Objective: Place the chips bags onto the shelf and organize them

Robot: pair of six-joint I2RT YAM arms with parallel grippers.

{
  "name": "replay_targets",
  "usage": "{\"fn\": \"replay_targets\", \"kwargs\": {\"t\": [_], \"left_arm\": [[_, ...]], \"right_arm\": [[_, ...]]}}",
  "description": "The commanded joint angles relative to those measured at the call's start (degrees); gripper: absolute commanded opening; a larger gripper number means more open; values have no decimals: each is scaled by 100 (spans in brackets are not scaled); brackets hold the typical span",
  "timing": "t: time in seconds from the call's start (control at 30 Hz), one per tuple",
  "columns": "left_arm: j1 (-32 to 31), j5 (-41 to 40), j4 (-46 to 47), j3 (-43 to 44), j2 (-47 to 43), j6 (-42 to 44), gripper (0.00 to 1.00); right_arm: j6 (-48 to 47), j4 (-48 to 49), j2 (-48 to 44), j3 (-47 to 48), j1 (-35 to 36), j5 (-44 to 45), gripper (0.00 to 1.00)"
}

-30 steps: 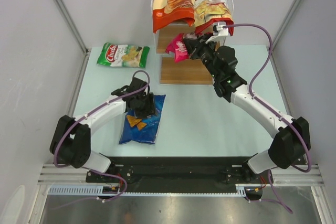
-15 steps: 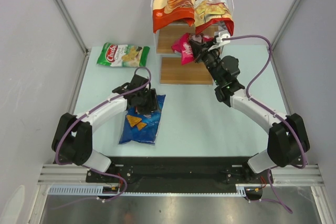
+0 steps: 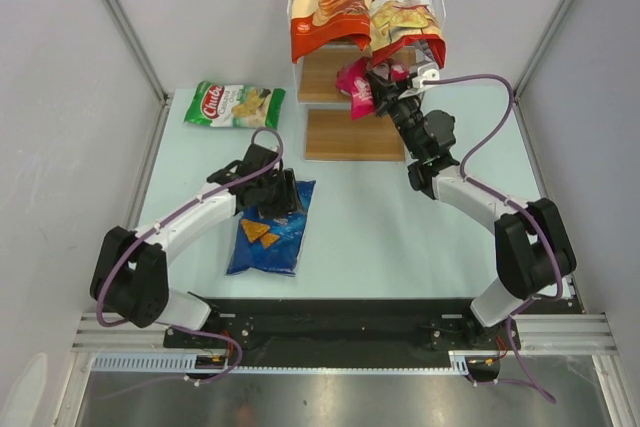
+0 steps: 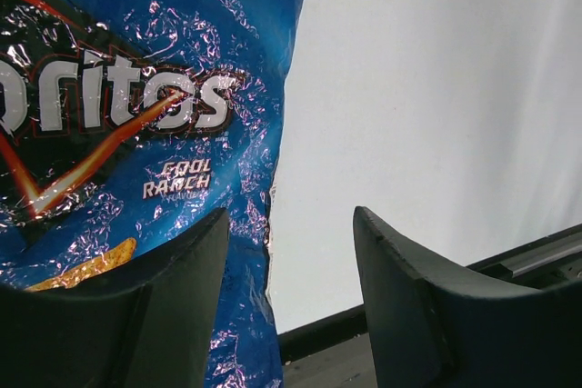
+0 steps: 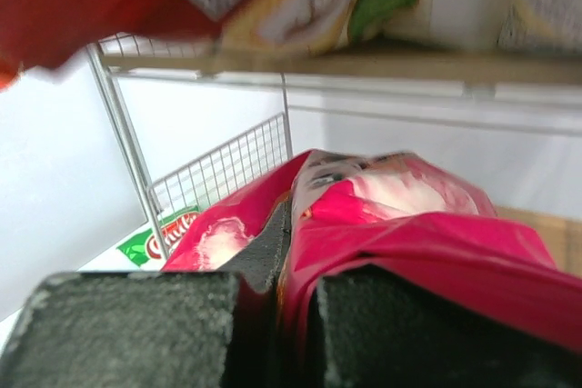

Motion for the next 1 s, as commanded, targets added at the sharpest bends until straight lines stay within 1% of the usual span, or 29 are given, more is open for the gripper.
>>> {"fn": "replay_targets", "kwargs": {"t": [0.0, 0.13, 0.17, 0.23, 0.27, 0.33, 0.37, 0.5, 0.53, 0.63, 0.77, 0.83, 0.97], "left_arm": [[37, 133, 51, -40, -290, -58, 62], [37, 115, 24, -136, -492, -128, 62], [37, 115, -11, -171, -527, -163, 62], [37, 124, -46, -198, -641, -190, 62], [46, 115, -72, -216, -685, -198, 62], [37, 107, -125, -225, -773, -198, 62], [46, 72, -186, -216, -799, -190, 62], [37, -25, -362, -137, -896, -102, 62], [37, -25, -397, -119, -931, -102, 62], [37, -8, -441, -102, -966, -93, 62], [37, 19, -407, -128, -984, -84, 62], [37, 19, -407, -137, -967, -93, 62], [37, 27, -398, -145, -949, -93, 62]], "right_arm": [[-23, 632, 17, -334, 230, 579, 0], [241, 545, 26, -651, 423, 1194, 0], [267, 509, 34, -704, 502, 1648, 0], [171, 492, 43, -757, 687, 1976, 0], [162, 500, 104, -774, 714, 2317, 0], [267, 605, 227, -775, 705, 2626, 0], [363, 762, 341, -766, 670, 2715, 0], [1293, 1054, 535, -766, 459, 3084, 0], [1383, 1080, 561, -766, 441, 3381, 0], [1602, 1141, 605, -757, 433, 3577, 0], [1875, 1283, 728, -591, 240, 3507, 0], [1884, 1274, 746, -485, 239, 3646, 0], [2208, 1300, 816, -309, 248, 3814, 0]]}}
